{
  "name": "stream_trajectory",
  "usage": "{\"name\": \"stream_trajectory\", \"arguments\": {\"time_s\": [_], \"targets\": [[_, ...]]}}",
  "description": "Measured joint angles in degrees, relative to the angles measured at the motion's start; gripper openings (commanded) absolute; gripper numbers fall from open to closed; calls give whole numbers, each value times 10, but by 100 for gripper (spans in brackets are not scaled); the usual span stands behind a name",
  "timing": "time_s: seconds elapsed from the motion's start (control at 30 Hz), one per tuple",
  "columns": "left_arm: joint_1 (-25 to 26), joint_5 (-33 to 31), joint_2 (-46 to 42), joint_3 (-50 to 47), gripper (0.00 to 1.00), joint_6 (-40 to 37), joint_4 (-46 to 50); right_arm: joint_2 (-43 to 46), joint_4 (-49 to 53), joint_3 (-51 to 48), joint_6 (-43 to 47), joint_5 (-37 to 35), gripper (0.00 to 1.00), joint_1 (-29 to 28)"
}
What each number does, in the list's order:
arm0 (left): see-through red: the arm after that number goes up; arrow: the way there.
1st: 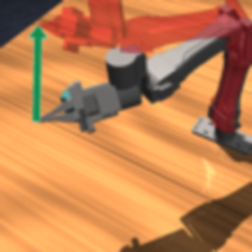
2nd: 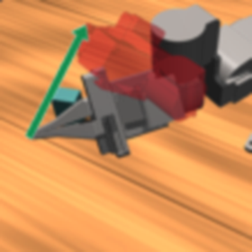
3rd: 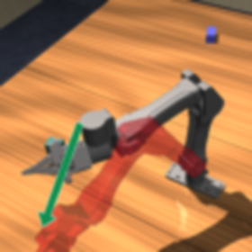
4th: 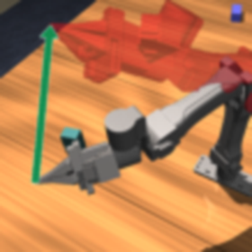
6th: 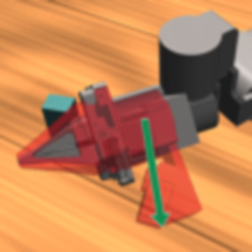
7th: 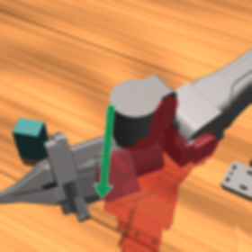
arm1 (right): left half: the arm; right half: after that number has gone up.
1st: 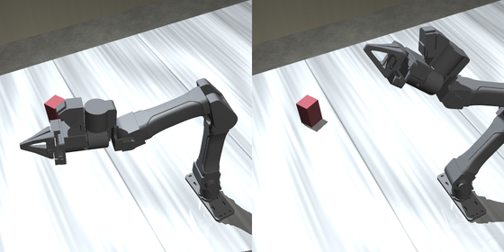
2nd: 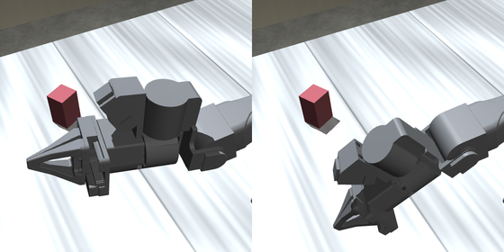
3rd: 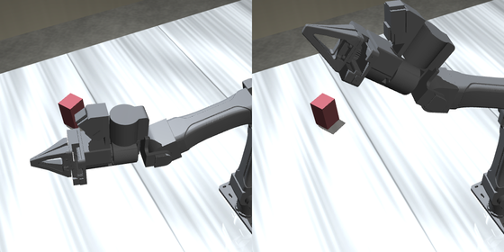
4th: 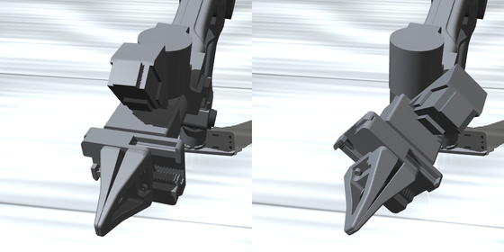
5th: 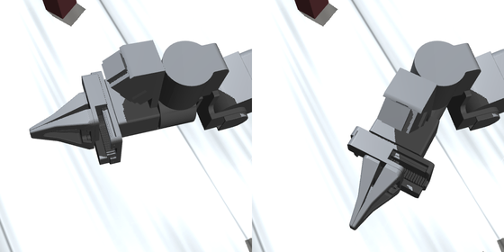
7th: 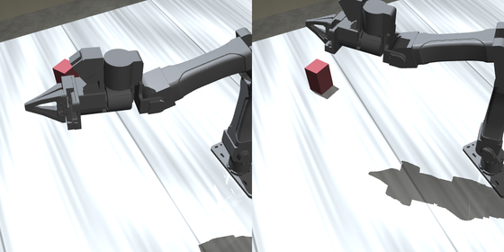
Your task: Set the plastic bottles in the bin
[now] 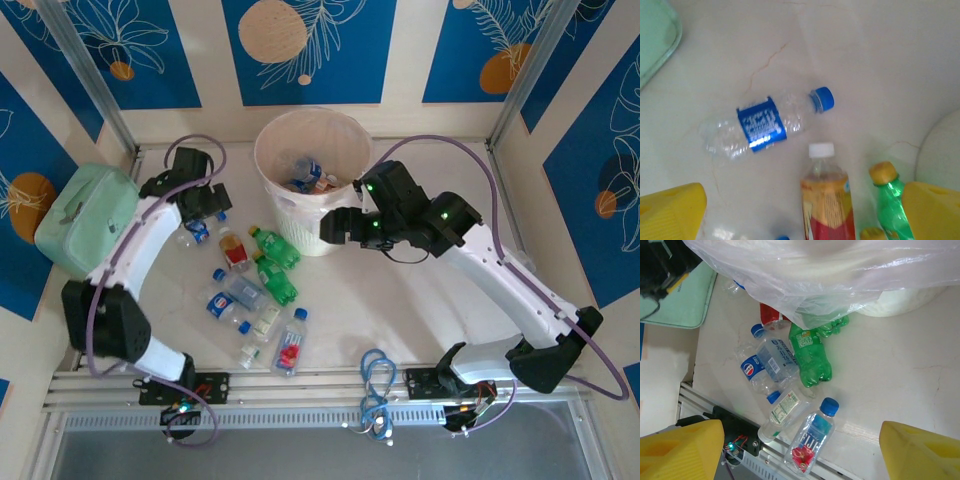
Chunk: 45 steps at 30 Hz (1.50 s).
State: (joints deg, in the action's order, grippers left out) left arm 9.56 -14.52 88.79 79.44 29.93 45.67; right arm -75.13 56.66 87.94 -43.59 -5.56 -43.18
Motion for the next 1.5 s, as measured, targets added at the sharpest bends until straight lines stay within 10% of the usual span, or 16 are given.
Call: {"name": "stream_trajectory", "arguments": {"time_s": [0.4, 1.5], "targets": [[-79, 56, 136, 63, 100, -100, -10, 23, -3, -17, -17, 0, 84, -10], [-93, 116, 166, -21, 98, -150, -43, 22, -12, -24, -23, 2, 86, -11]]}}
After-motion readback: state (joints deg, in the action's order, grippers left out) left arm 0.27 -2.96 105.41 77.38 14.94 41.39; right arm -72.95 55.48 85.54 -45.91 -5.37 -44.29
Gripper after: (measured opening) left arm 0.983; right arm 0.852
